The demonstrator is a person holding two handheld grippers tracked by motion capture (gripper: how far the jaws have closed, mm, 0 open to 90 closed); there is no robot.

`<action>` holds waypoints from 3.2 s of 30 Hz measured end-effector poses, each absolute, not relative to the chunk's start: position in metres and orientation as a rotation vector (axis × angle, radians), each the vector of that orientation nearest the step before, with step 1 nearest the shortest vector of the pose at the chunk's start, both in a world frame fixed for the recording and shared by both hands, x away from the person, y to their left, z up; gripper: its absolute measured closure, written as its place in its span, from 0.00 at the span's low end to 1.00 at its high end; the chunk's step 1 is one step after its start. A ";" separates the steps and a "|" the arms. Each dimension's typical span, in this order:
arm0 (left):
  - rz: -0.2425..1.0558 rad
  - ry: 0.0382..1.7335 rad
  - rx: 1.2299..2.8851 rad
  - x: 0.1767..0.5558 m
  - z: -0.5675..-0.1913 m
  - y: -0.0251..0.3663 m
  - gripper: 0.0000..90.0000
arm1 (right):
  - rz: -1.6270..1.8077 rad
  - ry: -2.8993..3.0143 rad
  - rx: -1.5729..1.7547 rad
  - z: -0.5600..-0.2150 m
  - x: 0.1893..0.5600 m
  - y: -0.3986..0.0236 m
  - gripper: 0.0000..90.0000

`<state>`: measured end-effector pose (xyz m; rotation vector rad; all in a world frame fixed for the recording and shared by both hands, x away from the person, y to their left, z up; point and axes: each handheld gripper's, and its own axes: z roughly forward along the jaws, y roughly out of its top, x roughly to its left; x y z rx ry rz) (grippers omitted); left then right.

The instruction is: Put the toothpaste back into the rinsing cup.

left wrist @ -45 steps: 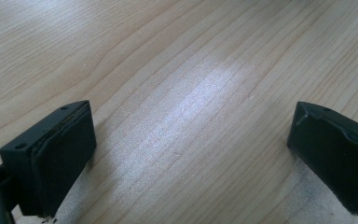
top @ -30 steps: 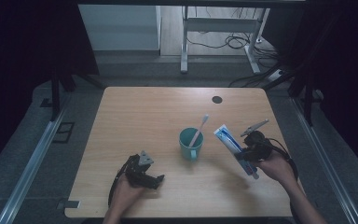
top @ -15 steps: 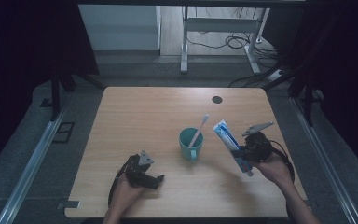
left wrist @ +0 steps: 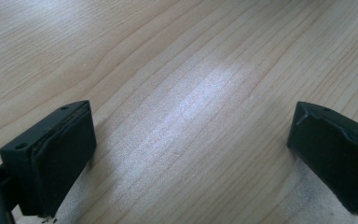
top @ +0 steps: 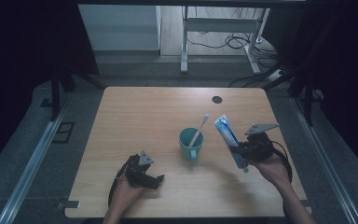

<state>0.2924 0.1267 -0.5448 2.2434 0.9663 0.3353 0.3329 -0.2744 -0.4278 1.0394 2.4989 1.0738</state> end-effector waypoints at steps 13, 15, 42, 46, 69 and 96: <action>0.335 0.967 2.243 0.292 -0.545 0.127 0.01 | 1.169 2.438 1.001 -0.416 0.334 -0.265 0.81; 0.335 0.967 2.243 0.292 -0.545 0.127 0.01 | 1.181 2.437 0.997 -0.414 0.335 -0.263 0.81; 0.335 0.967 2.245 0.292 -0.545 0.127 0.01 | 1.288 2.391 0.941 -0.391 0.347 -0.230 0.81; 0.335 0.967 2.245 0.292 -0.545 0.127 0.01 | 1.309 2.381 0.935 -0.389 0.349 -0.225 0.81; 0.335 0.966 2.244 0.292 -0.545 0.127 0.01 | 1.383 2.331 0.906 -0.380 0.360 -0.200 0.81; 0.334 0.964 2.243 0.293 -0.545 0.127 0.01 | 1.439 2.293 0.866 -0.383 0.373 -0.163 0.81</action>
